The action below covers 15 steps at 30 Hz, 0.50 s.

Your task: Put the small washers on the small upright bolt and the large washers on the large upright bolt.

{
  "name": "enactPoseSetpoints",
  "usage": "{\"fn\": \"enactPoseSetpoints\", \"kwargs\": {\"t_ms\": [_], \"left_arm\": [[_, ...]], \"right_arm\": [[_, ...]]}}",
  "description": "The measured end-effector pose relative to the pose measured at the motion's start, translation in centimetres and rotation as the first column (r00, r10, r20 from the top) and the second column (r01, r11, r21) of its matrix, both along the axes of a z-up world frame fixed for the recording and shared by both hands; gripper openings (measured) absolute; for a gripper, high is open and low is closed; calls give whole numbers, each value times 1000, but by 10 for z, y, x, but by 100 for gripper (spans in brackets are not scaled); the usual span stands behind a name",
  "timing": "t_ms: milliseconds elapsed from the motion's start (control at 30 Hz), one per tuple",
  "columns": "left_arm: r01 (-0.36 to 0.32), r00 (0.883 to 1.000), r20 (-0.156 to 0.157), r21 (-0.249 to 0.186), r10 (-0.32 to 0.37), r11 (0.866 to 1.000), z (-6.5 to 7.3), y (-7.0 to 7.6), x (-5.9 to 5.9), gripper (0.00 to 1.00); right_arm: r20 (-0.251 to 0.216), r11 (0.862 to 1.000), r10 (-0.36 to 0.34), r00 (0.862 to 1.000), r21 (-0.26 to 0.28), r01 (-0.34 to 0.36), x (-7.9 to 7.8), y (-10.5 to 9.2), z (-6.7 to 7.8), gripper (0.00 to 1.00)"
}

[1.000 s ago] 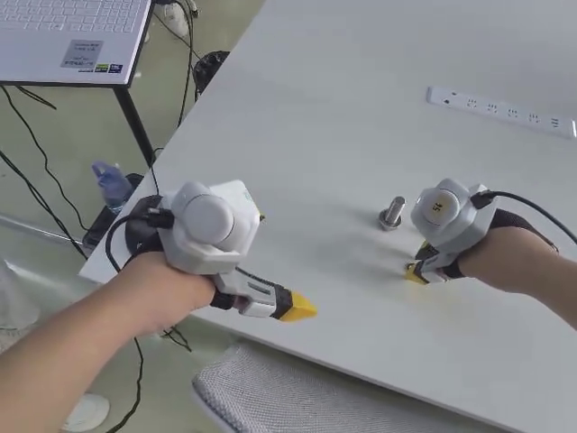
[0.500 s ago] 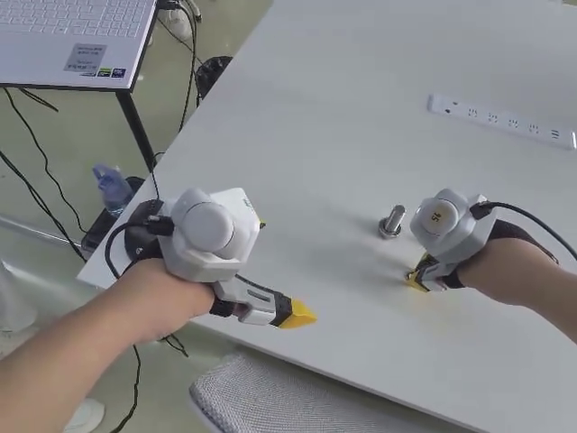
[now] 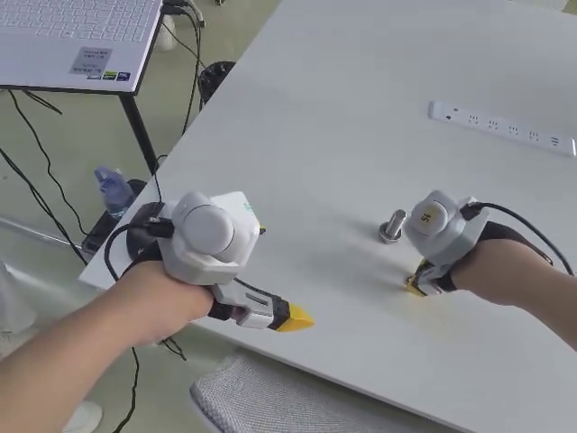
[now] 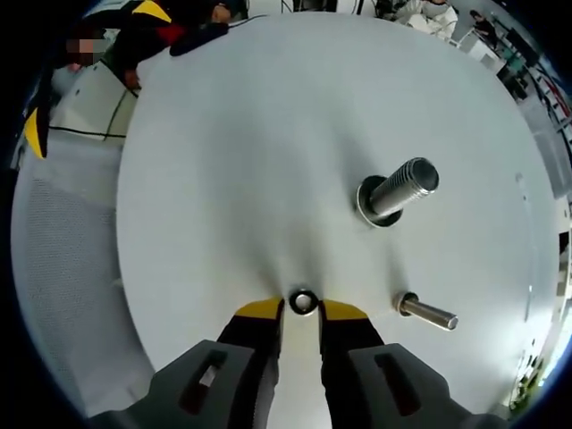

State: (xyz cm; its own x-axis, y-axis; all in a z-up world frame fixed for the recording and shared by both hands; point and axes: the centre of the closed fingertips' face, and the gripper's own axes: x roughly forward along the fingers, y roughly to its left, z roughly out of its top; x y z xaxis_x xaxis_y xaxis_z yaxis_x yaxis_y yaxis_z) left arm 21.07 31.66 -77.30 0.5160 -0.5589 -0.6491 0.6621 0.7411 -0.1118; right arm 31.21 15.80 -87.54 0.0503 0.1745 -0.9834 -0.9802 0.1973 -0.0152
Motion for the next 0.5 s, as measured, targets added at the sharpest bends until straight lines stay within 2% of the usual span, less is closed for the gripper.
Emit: {"fn": "enactPoseSetpoints", "kwargs": {"t_ms": [200, 500], "left_arm": [[-3, 1000, -6, -1, 3, 1000, -2, -1, -4, 87], [-7, 1000, -8, -4, 7, 1000, -4, 0, -8, 86]], "right_arm": [[3, 1000, -18, 1000, -8, 18, 0, -1, 1, 16], [6, 1000, -6, 1000, -17, 6, -4, -1, 4, 14]]}}
